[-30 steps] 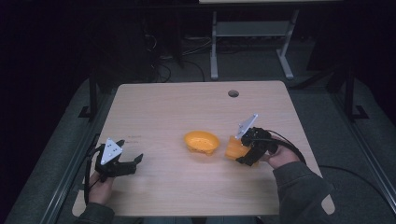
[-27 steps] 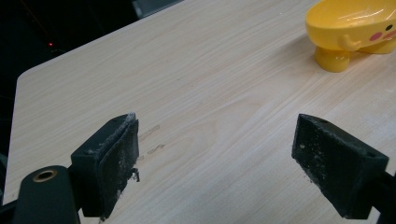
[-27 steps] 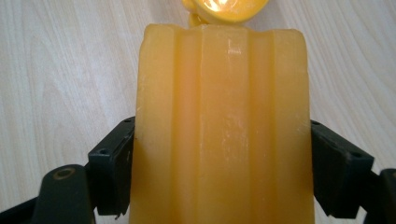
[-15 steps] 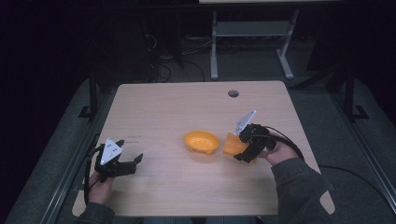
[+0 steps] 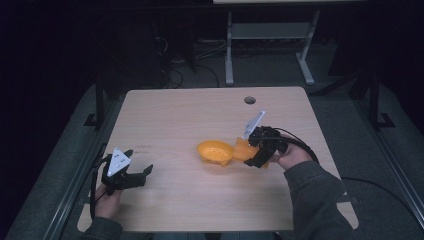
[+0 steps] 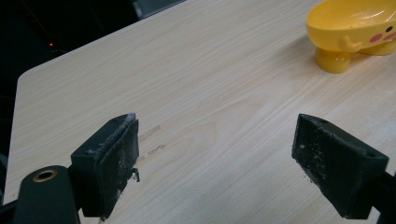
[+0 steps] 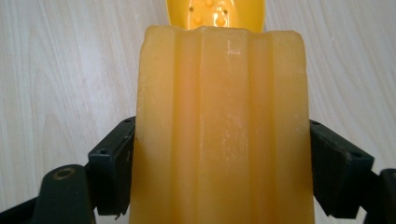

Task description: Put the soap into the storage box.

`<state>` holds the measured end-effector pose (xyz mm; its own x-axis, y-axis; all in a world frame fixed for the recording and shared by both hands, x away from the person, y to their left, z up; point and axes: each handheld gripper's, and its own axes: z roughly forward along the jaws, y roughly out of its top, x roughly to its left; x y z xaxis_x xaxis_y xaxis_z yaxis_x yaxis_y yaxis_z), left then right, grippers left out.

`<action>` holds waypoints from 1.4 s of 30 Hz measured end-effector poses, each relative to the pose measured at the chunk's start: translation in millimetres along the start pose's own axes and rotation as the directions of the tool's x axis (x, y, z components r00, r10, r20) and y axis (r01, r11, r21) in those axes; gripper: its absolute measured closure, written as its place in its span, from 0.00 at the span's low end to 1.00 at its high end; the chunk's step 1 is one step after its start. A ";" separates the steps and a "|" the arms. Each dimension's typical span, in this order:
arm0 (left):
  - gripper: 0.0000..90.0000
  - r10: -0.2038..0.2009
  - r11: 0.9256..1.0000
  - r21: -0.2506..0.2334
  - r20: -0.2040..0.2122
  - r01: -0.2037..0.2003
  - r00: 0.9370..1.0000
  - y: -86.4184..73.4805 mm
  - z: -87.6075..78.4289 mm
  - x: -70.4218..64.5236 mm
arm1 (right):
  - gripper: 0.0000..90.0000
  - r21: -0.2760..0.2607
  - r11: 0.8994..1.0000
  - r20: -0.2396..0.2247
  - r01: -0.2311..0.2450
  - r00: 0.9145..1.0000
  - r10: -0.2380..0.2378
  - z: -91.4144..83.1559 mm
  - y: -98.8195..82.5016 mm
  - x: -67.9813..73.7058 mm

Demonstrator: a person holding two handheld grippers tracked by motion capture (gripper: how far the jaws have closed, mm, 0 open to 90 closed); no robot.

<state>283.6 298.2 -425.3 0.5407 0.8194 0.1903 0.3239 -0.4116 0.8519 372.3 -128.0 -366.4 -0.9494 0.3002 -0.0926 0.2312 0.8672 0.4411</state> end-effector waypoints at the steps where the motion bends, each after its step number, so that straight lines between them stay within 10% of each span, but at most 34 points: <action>1: 0.16 0.000 1.000 0.000 -0.001 0.000 1.000 0.0 -0.1 0.1 | 0.23 -0.001 1.000 -0.001 0.003 1.000 -0.003 0.1 2.4 -0.5; 42: 0.16 -0.013 1.000 -0.004 -0.002 0.013 1.000 -0.1 -0.6 2.2 | 0.23 -0.009 0.997 -0.053 0.075 0.996 -0.076 28.6 67.6 -16.4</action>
<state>284.3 300.3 -424.6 0.5346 0.8257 0.1800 0.3279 -0.3989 0.8563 409.5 -63.0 -360.6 -0.9740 0.2124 -0.0782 0.1573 0.8838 0.4406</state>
